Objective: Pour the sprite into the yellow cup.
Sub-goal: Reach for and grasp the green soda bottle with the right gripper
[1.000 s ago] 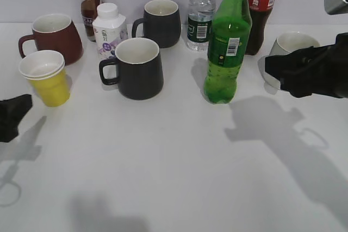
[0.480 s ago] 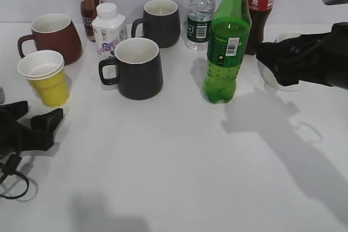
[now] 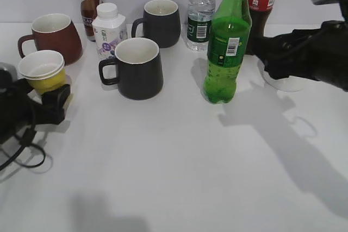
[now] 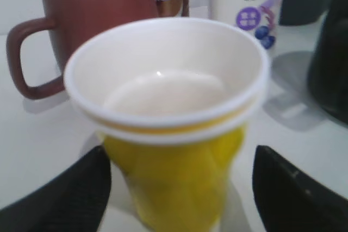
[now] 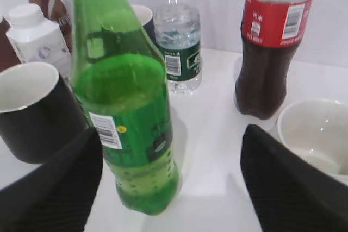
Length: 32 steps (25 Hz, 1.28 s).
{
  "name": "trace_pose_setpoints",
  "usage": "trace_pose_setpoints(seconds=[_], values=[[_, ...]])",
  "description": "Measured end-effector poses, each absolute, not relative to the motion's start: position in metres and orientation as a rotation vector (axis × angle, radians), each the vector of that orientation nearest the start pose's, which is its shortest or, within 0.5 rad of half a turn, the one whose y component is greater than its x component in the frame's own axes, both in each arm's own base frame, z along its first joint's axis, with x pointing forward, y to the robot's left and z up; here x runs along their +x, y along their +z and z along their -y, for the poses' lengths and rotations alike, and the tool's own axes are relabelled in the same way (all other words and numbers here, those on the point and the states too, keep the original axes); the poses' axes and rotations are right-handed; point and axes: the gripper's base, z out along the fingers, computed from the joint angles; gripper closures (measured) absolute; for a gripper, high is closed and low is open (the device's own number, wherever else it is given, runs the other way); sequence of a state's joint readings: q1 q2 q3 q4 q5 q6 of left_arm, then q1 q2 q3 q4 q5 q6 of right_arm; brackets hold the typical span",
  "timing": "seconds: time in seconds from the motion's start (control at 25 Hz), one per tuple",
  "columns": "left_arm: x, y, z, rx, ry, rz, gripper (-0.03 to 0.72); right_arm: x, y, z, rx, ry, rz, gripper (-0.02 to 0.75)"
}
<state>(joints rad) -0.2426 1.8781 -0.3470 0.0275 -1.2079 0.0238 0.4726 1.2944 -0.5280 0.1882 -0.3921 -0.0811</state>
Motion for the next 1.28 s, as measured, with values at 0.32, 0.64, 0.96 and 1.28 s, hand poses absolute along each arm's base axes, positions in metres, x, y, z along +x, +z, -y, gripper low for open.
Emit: trace_pose_setpoints(seconds=[0.32,0.64,0.96,1.28], values=[[0.288,0.099,0.073,0.261,-0.169,-1.778,0.1,0.238,0.221,-0.118,-0.359,0.33,-1.883,0.153],[0.303,0.102,0.077,0.256,-0.171,-1.737,0.216,0.255,0.191,-0.136,-0.482,0.365,-1.777,0.15],[0.301,0.101,0.077,0.266,-0.176,-1.742,0.265,0.274,0.168,-0.149,-0.493,0.401,-1.7,0.114],[0.279,0.108,0.086,0.426,-0.268,-1.731,0.266,0.301,0.164,-0.163,-0.488,0.405,-1.672,0.154]])
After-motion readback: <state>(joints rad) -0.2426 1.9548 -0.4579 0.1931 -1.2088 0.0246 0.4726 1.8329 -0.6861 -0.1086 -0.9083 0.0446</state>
